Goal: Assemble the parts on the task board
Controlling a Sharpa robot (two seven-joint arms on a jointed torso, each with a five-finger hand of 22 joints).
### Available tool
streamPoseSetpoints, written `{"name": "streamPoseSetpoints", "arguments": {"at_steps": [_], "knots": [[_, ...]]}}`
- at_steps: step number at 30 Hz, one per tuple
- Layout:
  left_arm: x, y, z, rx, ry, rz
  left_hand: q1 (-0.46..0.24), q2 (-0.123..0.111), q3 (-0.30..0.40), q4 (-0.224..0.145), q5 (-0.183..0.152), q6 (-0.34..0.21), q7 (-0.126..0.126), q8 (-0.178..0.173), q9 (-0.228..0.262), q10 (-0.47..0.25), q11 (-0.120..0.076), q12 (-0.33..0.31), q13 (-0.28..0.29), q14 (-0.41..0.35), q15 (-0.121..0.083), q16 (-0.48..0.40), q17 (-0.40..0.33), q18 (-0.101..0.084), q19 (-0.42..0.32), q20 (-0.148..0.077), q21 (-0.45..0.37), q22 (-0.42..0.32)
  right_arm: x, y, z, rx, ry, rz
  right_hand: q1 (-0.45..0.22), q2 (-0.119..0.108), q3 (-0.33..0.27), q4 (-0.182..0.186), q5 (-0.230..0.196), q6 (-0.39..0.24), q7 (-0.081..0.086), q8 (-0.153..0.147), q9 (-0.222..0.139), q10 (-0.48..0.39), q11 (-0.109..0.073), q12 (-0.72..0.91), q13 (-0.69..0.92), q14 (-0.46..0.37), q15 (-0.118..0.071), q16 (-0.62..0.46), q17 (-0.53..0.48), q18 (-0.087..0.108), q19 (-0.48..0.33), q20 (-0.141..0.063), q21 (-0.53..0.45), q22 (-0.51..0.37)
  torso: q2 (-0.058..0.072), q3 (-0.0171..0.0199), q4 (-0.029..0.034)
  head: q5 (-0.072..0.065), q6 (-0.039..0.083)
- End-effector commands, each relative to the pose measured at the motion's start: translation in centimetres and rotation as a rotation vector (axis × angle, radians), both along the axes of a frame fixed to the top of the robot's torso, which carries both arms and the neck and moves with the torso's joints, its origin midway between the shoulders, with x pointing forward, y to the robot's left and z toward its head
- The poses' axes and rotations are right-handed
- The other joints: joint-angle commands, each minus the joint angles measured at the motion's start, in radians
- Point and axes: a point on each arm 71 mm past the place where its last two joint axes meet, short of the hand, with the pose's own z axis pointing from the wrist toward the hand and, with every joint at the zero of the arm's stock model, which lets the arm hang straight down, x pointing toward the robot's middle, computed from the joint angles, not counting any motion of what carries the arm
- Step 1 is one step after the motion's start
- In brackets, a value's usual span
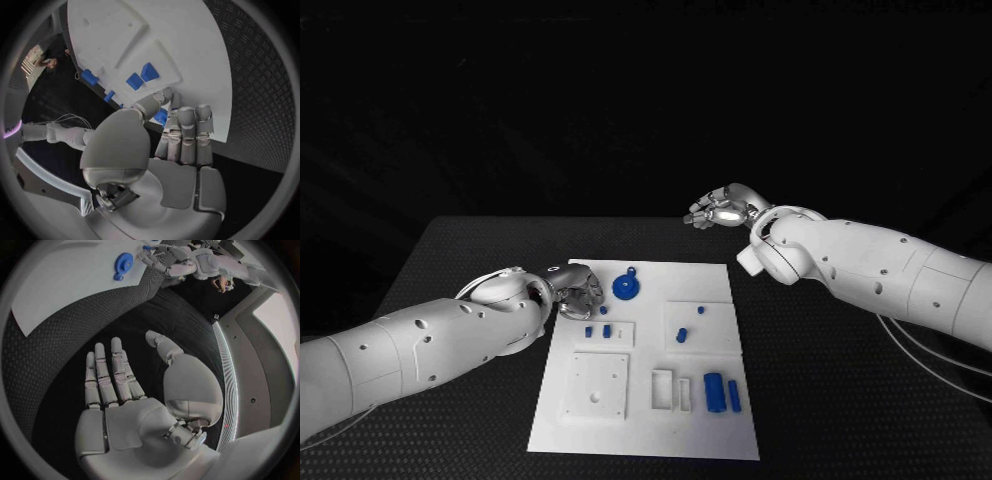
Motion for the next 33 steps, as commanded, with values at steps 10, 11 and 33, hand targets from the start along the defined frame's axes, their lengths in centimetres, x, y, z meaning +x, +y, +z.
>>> {"name": "streamPoseSetpoints", "arguments": {"at_steps": [10,11,33], "knots": [[1.6,3.0,2.5,-0.223,-0.073,0.164,0.015,-0.019,0.076,0.029,-0.032,0.087,0.014,0.101,0.038,0.003,0.003,0.031,0.015,-0.061,0.001,-0.104,-0.059,-0.009,-0.073,-0.03,-0.065,-0.004,-1.6,0.8,-0.6,-0.181,-0.051,0.174,0.113,0.044,0.119,-0.059,-0.15,0.054,-0.015,0.027,-0.003,-0.002,0.02,0.004,-0.016,0.088,-0.042,0.053,0.004,0.035,0.113,0.0,0.002,0.012,0.0,0.0014,-0.0005,0.004,0.012],[1.9,3.5,3.0,-0.267,-0.069,0.192,0.01,-0.023,0.077,0.033,-0.042,0.086,0.013,0.104,0.039,0.001,0.003,0.034,0.017,-0.06,0.001,-0.108,-0.061,-0.011,-0.072,-0.031,-0.067,-0.004,-1.9,0.8,-0.8,-0.206,-0.053,0.195,0.118,0.045,0.144,-0.063,-0.16,0.065,-0.02,0.032,-0.003,0.025,0.016,-0.03,-0.02,0.105,-0.05,0.056,0.002,0.042,0.131,0.001,0.003,0.016,0.0,0.0009,0.0007,0.003,0.013],[1.0,6.6,6.2,-1.134,0.268,0.39,-0.157,0.004,-0.08,0.083,-0.106,-0.014,0.034,0.123,0.012,-0.154,0.064,-0.009,-0.056,-0.176,0.133,-0.563,-0.222,-0.006,-0.205,0.088,-0.271,-0.066,-7.4,-0.2,-3.1,-0.651,-0.188,0.433,0.134,0.031,0.129,-0.073,-0.197,0.146,-0.055,0.062,0.004,0.229,-0.018,-0.236,-0.013,0.323,-0.147,0.126,0.035,0.1,0.344,-0.023,0.061,0.049,0.0,0.0004,0.0007,-0.019,0.023]]}}
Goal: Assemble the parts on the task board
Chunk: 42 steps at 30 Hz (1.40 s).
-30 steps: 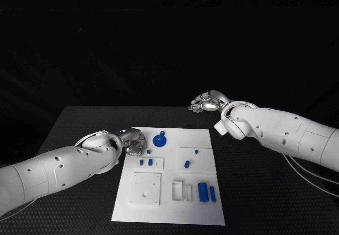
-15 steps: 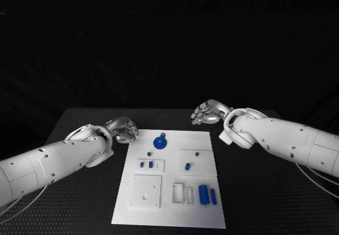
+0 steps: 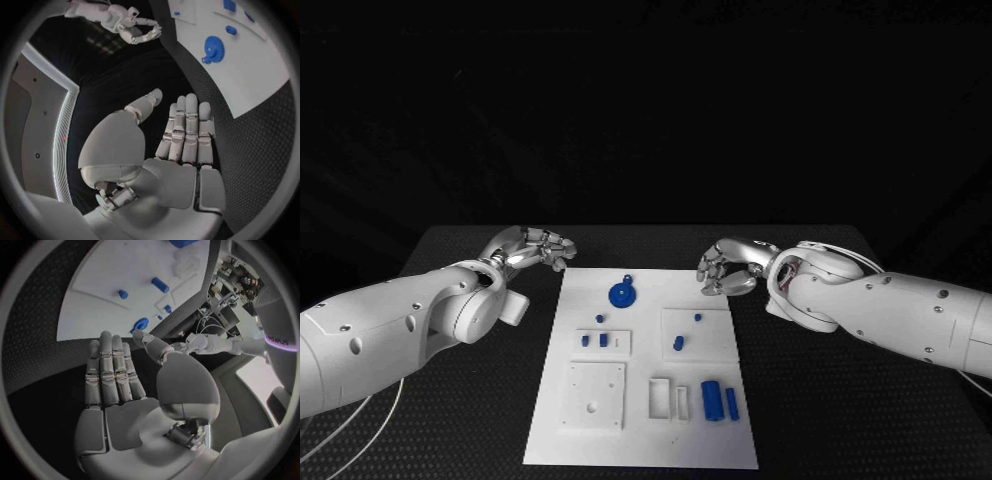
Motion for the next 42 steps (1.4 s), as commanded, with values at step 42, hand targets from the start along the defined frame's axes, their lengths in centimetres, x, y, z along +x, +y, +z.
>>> {"name": "streamPoseSetpoints", "arguments": {"at_steps": [42], "knots": [[-1.4,-1.4,0.8,-0.223,0.02,-0.044,-0.048,0.024,-0.065,-0.044,-0.003,-0.006,0.014,0.025,-0.039,0.005,0.016,-0.002,-0.066,-0.019,0.052,-0.213,0.014,0.042,-0.015,0.048,-0.061,0.0,-2.1,3.4,-4.7,-0.307,-0.135,0.158,0.066,-0.11,0.152,0.085,-0.22,0.022,0.0,-0.011,-0.013,0.017,0.02,-0.119,0.003,0.037,-0.012,-0.016,0.049,0.013,0.044,-0.012,0.0,0.015,0.0,-0.0012,-0.0004,-0.006,-0.021]]}}
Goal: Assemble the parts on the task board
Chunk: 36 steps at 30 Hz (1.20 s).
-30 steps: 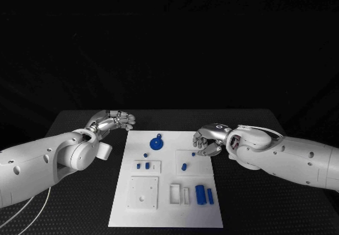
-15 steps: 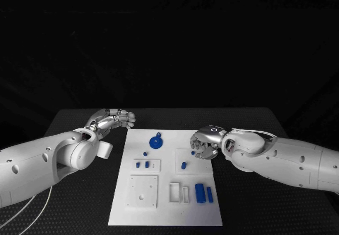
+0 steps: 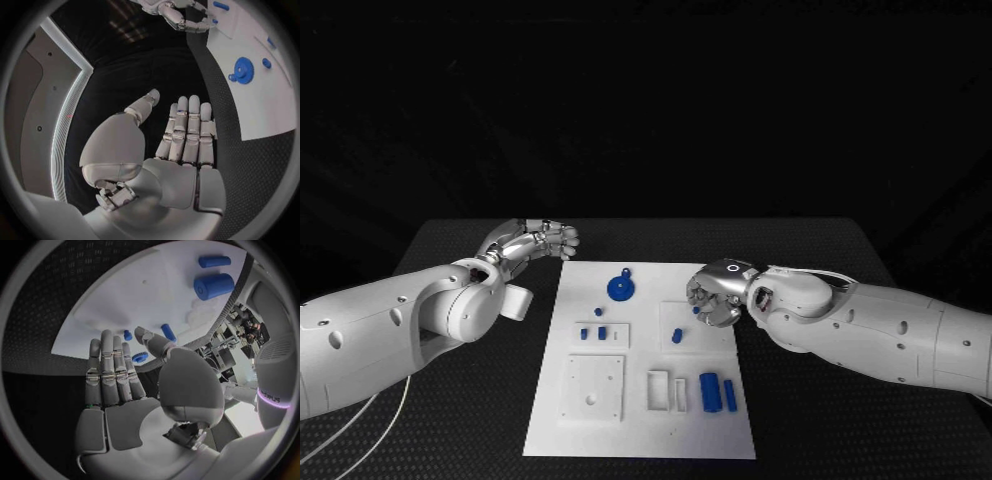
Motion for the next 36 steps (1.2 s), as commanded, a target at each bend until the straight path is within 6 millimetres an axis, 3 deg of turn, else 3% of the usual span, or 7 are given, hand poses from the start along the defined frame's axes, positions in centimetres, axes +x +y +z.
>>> {"name": "streamPoseSetpoints", "arguments": {"at_steps": [1,23,36], "knots": [[0.0,-0.3,0.2,-0.017,-0.005,-0.008,-0.012,-0.002,0.0,-0.002,0.001,-0.001,0.005,0.005,-0.001,-0.001,0.007,-0.005,-0.001,-0.003,0.005,-0.006,0.001,0.019,0.0,0.007,-0.006,0.002,-0.1,0.2,-0.2,-0.009,-0.008,0.011,0.011,-0.001,0.018,0.005,-0.012,0.013,-0.002,0.003,-0.001,0.007,0.002,-0.006,0.001,0.006,0.0,-0.008,0.002,0.013,0.001,0.003,-0.003,0.016,0.0,0.0001,-0.0008,0.001,-0.001],[0.0,-0.2,0.1,-0.012,0.004,-0.003,-0.013,-0.003,-0.001,-0.001,0.001,-0.002,0.005,0.006,-0.003,-0.001,0.007,-0.004,-0.003,-0.001,0.006,-0.01,0.006,0.022,0.001,0.009,-0.008,0.003,-0.2,0.6,-1.5,-0.061,0.001,0.006,0.023,0.014,0.055,0.009,-0.017,0.059,-0.023,0.026,0.01,0.041,-0.012,0.003,0.019,0.004,-0.005,0.017,0.051,0.013,0.006,0.001,0.001,0.019,0.0,0.0,-0.0011,-0.002,-0.009],[-0.1,0.0,0.1,-0.009,0.01,0.0,-0.011,-0.005,0.0,-0.003,0.0,-0.003,0.006,0.006,-0.004,-0.002,0.007,-0.004,-0.005,-0.001,0.007,-0.014,0.009,0.024,0.001,0.01,-0.009,0.003,-0.5,0.6,-2.4,-0.105,-0.011,0.011,0.04,0.015,0.072,-0.018,-0.013,0.081,-0.031,0.031,0.011,0.06,-0.021,0.008,0.037,0.005,-0.012,0.035,0.099,0.013,0.02,-0.005,0.009,0.019,0.0,-0.0003,-0.0016,-0.005,-0.016]]}}
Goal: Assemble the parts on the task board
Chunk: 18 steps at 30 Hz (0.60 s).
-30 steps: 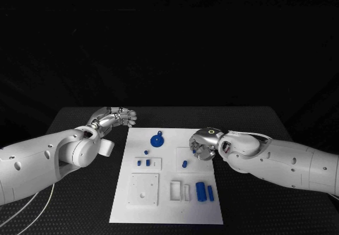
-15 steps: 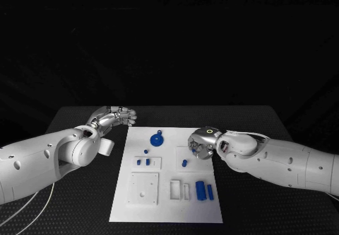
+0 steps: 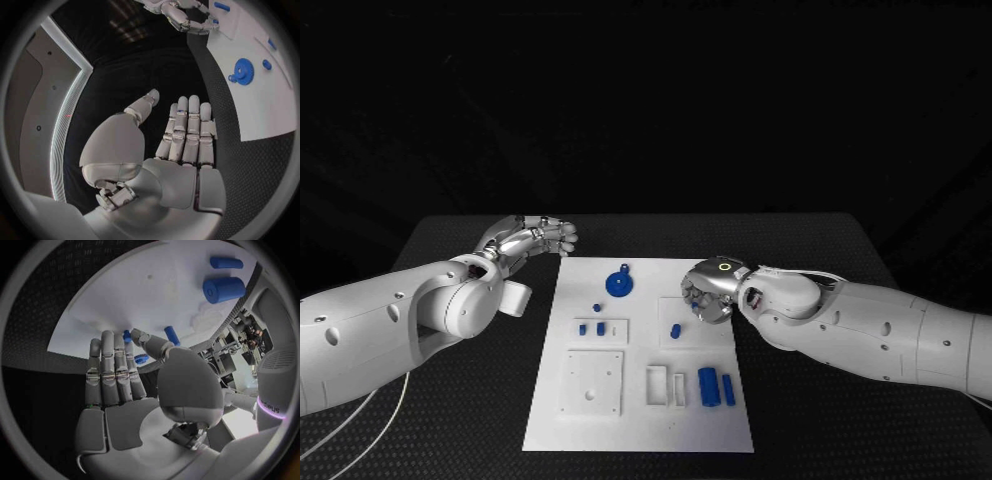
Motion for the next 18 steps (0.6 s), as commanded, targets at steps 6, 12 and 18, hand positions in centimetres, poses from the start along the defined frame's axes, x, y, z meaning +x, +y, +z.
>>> {"name": "streamPoseSetpoints", "arguments": {"at_steps": [6,12,18], "knots": [[-0.05,0.01,0.13,-0.006,0.0,-0.002,-0.006,-0.001,0.0,-0.004,0.001,-0.003,0.006,0.007,-0.002,-0.003,0.007,-0.003,-0.002,-0.001,0.008,-0.008,0.003,0.011,-0.003,0.007,-0.006,0.002,-0.75,-0.15,-1.65,-0.077,0.035,0.006,0.013,0.005,0.003,-0.022,0.002,0.025,-0.008,0.008,0.003,0.024,-0.005,0.011,0.015,0.008,-0.013,0.011,0.028,0.013,0.021,-0.005,0.012,0.019,0.0,-0.0001,-0.001,0.0,-0.003],[-0.05,0.09,0.13,-0.006,0.0,-0.001,-0.004,-0.002,0.001,-0.005,0.001,-0.003,0.006,0.007,-0.002,-0.003,0.007,-0.003,-0.003,0.0,0.008,-0.01,0.004,0.011,-0.002,0.008,-0.006,0.002,-0.84,-0.1,-1.72,-0.089,0.027,0.006,0.018,0.014,0.009,-0.03,0.003,0.044,-0.015,0.015,0.007,0.043,-0.014,0.017,0.031,0.02,-0.02,0.016,0.051,0.013,0.037,-0.011,0.021,0.019,0.0,-0.0001,-0.0002,-0.002,-0.005],[-0.07,0.15,0.13,-0.005,0.0,0.0,-0.003,-0.001,0.002,-0.005,0.001,-0.003,0.005,0.008,-0.003,-0.003,0.007,-0.003,-0.004,0.0,0.008,-0.011,0.006,0.012,-0.002,0.008,-0.007,0.003,-0.89,-0.07,-1.69,-0.092,0.01,0.002,0.02,0.019,0.019,-0.031,0.004,0.059,-0.021,0.019,0.011,0.057,-0.021,0.019,0.043,0.033,-0.027,0.02,0.069,0.013,0.05,-0.017,0.03,0.019,0.0,-0.0002,-0.0004,-0.004,-0.006]]}}
